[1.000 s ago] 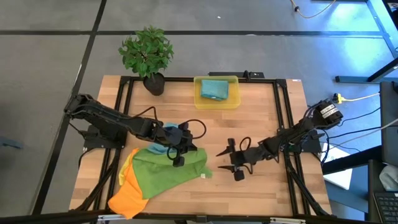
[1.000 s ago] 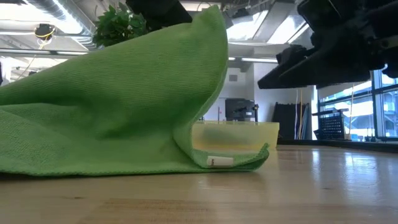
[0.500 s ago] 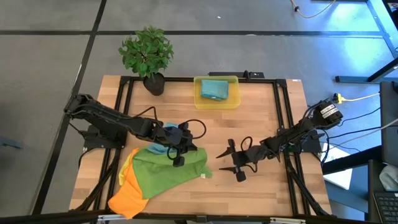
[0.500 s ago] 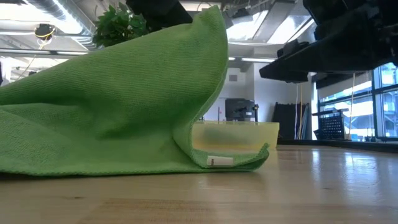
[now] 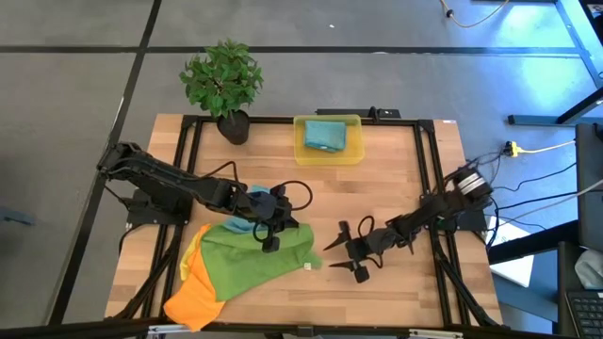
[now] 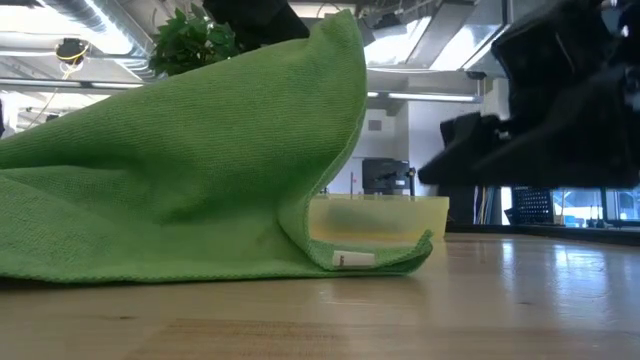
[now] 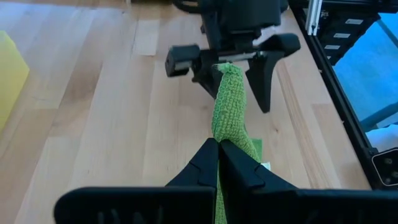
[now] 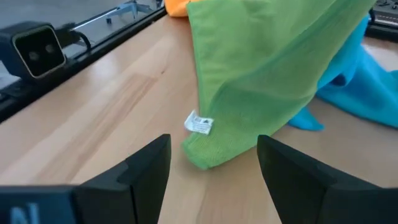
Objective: Fold microfiber towels
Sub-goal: Fold the green microfiber towel
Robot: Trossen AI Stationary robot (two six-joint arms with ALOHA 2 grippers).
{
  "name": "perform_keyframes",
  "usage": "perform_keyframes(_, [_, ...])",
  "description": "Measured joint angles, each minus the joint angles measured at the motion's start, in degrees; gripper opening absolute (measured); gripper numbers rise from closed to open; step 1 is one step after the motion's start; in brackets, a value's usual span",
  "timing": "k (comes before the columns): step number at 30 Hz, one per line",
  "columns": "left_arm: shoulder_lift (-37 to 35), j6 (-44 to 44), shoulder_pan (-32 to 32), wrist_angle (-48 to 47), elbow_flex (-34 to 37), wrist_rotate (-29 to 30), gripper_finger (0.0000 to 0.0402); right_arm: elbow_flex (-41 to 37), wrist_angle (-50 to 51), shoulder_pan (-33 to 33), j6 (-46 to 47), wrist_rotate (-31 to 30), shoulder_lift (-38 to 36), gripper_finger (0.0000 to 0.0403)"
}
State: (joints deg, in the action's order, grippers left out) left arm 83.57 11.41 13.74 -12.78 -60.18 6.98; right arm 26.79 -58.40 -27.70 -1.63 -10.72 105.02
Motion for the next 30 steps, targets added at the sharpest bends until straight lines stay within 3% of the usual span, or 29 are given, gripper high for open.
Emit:
perform_keyframes(6, [0.0, 0.0, 0.0, 0.0, 0.0, 0.0, 0.0000, 3.6, -1.4, -0.4, 3.4, 4.5, 7.4, 0.0240])
perform_keyframes(10, [0.0, 0.0, 0.0, 0.0, 0.0, 0.0, 0.0000, 7.1, -1.4, -2.0, 4.0, 4.4, 12.1, 0.0240])
perform_keyframes(18, [0.0, 0.1, -0.2, -0.1, 0.0, 0.0, 0.0000, 11.6, 0.2, -3.2, 4.0, -9.2, 15.7, 0.0222])
perform_keyframes(24, [0.0, 0.2, -0.2, -0.1, 0.0, 0.0, 0.0000, 11.5, 0.0, -4.7, -1.6, -10.8, 15.4, 0.0189])
perform_keyframes(30, [0.0, 0.2, -0.2, -0.1, 0.0, 0.0, 0.0000, 11.5, 0.1, -6.0, -5.4, -16.2, 15.3, 0.0159])
